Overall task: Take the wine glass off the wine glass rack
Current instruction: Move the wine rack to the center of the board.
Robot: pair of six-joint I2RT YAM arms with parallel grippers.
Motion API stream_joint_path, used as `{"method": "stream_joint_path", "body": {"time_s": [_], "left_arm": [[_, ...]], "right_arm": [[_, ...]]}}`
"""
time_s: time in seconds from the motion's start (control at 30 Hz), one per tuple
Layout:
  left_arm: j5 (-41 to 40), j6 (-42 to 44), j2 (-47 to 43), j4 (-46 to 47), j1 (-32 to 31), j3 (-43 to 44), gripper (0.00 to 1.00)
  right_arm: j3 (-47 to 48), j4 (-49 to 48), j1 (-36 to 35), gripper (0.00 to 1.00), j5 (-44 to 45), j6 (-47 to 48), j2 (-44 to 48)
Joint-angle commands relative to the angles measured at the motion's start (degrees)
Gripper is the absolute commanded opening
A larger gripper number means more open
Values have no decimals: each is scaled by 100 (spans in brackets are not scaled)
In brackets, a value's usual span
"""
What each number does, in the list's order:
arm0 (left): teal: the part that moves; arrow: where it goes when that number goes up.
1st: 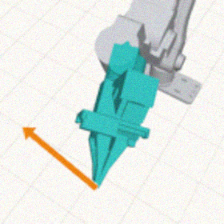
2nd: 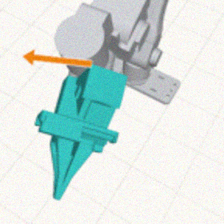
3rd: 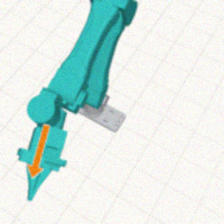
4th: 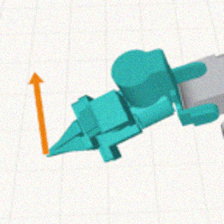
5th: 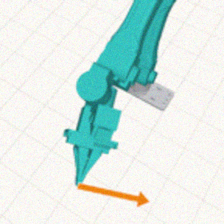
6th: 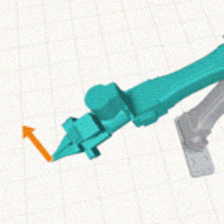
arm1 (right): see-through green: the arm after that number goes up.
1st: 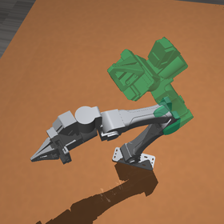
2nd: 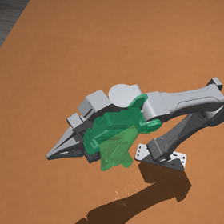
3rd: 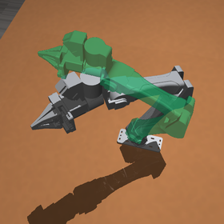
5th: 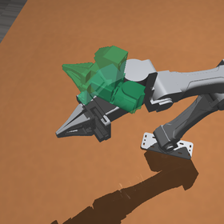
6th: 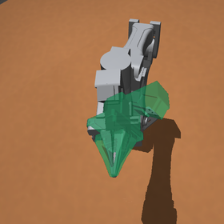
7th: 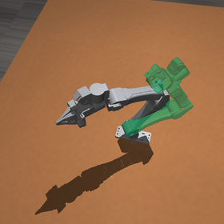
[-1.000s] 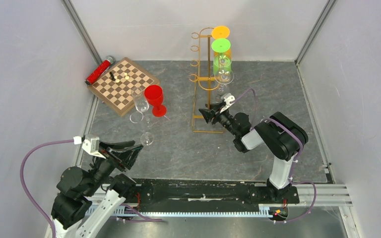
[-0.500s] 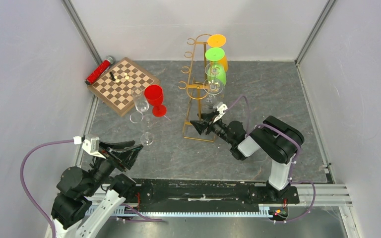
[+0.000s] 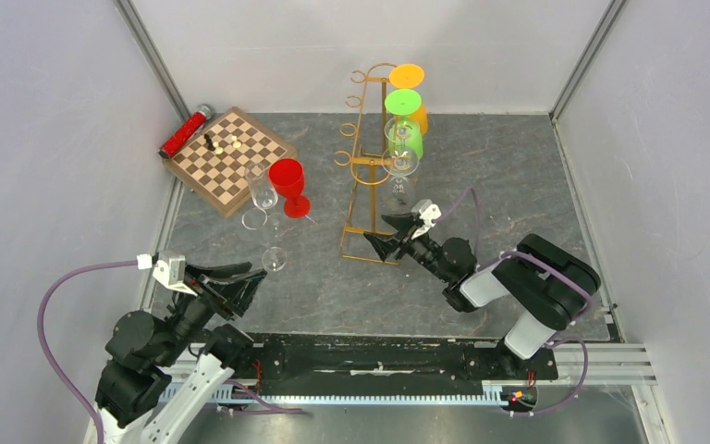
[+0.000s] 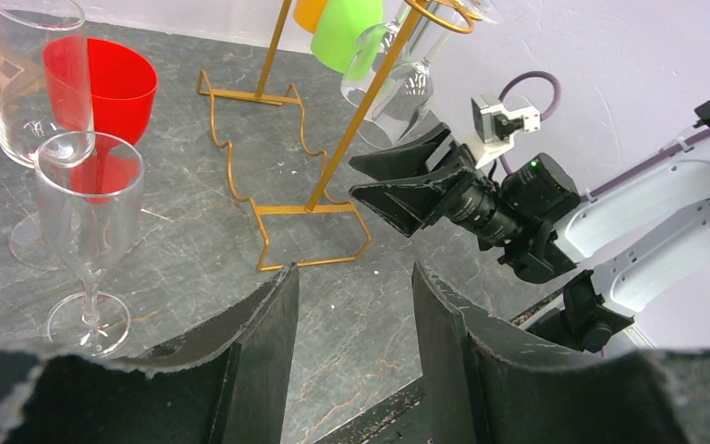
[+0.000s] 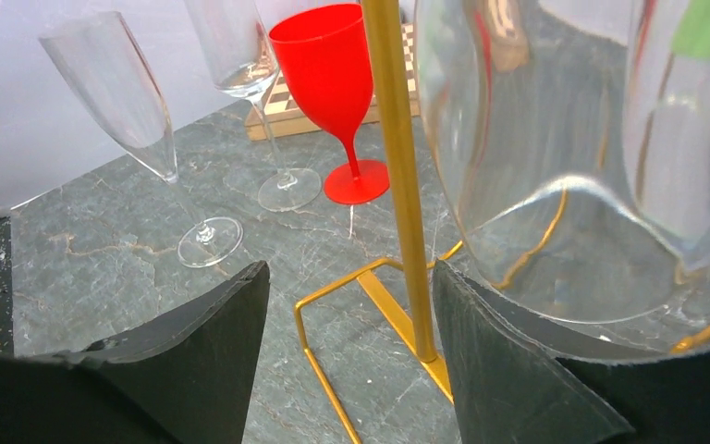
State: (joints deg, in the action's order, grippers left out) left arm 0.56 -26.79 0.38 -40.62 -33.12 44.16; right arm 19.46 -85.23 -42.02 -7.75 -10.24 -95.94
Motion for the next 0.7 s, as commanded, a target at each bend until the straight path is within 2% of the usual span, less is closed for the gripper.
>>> {"method": "stream_joint_path", "body": {"time_s": [0.0, 0.23, 0.47, 0.57, 0.67], "left_arm": [[-9, 221, -161, 160, 35, -12, 55], [-38, 214, -161, 143, 35, -4, 55], [-31, 201, -113, 127, 36, -4, 55], [-31, 207, -76, 116, 33, -4, 55], [-35, 192, -65, 114, 34, 5, 55]], "right_arm": [[-183, -148, -26, 68, 117, 294, 522], [-596, 570, -27, 69, -34, 315, 1506], [-556, 2613, -17, 68, -764, 130, 2863], [-246, 4077, -8, 69, -644, 165, 3480], [60, 5327, -8, 75, -73, 148, 4010]]}}
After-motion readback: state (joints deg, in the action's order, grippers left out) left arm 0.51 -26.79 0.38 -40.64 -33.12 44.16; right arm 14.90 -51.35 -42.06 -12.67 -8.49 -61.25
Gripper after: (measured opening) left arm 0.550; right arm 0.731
